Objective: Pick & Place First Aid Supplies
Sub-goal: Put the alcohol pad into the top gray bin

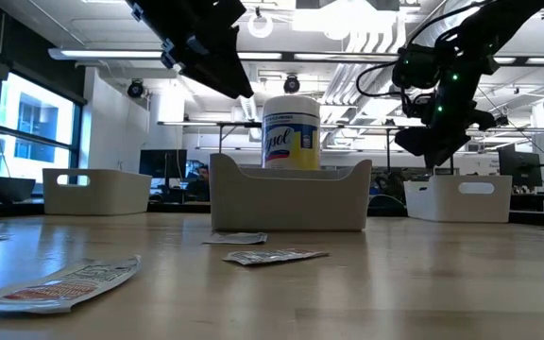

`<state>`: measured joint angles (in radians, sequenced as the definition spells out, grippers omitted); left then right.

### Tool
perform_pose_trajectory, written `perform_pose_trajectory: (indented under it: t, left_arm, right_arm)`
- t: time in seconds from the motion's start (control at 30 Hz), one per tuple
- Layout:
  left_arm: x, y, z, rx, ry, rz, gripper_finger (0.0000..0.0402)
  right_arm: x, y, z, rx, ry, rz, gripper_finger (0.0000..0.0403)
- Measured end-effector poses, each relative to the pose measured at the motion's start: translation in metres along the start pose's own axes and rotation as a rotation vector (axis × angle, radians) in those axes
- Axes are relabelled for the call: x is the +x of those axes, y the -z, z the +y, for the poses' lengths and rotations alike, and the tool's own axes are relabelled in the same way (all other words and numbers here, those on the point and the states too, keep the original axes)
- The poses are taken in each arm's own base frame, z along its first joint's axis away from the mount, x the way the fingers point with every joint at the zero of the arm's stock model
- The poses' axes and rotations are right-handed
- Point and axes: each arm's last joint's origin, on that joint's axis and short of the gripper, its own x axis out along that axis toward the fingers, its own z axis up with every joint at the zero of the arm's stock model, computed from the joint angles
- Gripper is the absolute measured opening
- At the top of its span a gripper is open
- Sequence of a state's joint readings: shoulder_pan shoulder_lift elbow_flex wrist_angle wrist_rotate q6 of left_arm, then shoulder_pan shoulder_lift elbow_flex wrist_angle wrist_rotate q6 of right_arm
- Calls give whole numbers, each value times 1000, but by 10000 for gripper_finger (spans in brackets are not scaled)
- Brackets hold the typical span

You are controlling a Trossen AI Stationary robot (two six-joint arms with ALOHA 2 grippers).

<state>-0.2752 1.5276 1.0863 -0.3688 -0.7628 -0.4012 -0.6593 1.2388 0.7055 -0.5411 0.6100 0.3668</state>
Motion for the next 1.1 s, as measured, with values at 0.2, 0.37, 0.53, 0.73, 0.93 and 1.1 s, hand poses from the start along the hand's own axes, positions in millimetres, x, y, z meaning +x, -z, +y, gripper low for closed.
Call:
perform_pose_trajectory:
  t: [0.2,0.37,0.53,0.73,0.93,1.1]
  left_arm:
    - [0,2,-1,9,44,28,200]
    - [0,8,2,72,13,76,200]
    - [-1,14,6,129,-21,129,200]
    - [-3,23,13,176,-99,194,200]
    - [-5,29,19,238,-170,233,200]
    - [-6,31,21,260,-181,249,200]
  right_arm:
    - [-6,3,7,-71,-75,21,99]
    - [-22,5,10,-122,-34,72,99]
    - [-38,16,25,-176,-144,114,99]
    - [-65,56,44,-248,-209,207,99]
    - [-79,95,39,-192,-105,339,99]
    - [-66,123,33,-90,-56,450,99]
